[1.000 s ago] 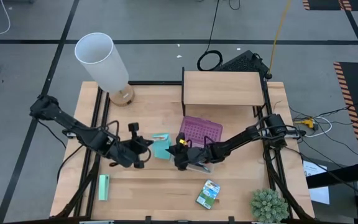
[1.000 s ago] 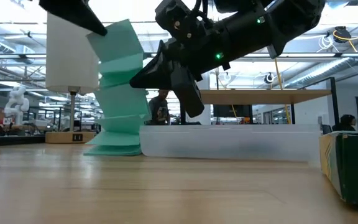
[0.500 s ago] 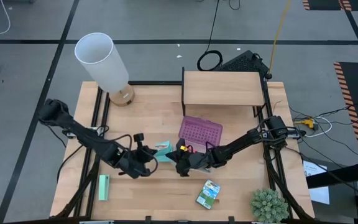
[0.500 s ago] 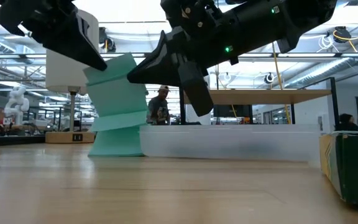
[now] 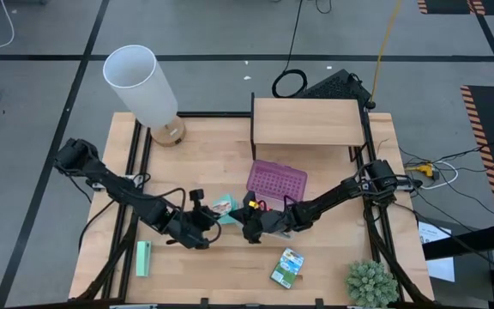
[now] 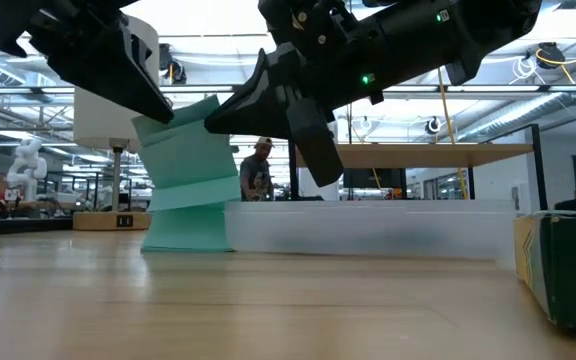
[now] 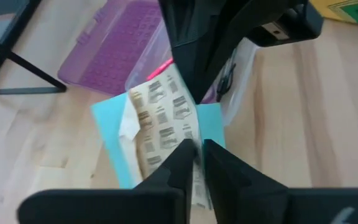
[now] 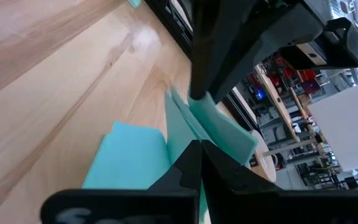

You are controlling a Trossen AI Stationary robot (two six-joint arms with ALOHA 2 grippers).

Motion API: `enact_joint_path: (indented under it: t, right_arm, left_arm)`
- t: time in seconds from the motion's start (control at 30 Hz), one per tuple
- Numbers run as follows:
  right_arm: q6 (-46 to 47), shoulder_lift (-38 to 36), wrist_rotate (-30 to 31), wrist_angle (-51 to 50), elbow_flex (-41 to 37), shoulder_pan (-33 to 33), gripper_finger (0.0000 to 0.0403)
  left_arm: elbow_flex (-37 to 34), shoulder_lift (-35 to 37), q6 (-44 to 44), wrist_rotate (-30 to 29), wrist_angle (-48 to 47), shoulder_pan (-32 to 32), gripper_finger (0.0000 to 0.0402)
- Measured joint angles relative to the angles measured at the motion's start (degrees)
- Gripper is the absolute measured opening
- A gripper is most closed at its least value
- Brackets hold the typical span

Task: Pack school essentials
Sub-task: Put the blue sticky notes into the purple supply box

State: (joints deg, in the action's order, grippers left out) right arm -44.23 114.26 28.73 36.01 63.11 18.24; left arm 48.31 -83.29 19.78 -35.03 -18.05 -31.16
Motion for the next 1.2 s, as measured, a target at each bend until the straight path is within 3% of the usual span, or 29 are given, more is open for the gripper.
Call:
enact_joint_path:
  t: [0.43, 0.77, 1.07, 1.2]
  right_arm:
    - [-0.05, -0.07, 0.0, 0.68, -0.01, 0.0, 0.0]
    - [0.0, -0.07, -0.2, 0.66, 0.0, 0.0, 0.0]
    - [1.73, -0.07, -0.39, 0.61, 0.0, -0.02, 0.0]
    - [4.59, -0.07, -0.46, 0.54, -0.01, -0.34, 0.0]
  left_arm:
    - [0.04, 0.0, 3.2, 2.11, 0.15, 1.14, 0.0104]
    - [0.14, 2.67, 3.43, -1.29, -1.06, 0.35, 0.013]
    - [0.15, 4.63, 13.79, -3.43, -11.07, -0.53, 0.0233]
    - [0.11, 4.59, 16.67, -4.72, -11.66, -2.24, 0.0251]
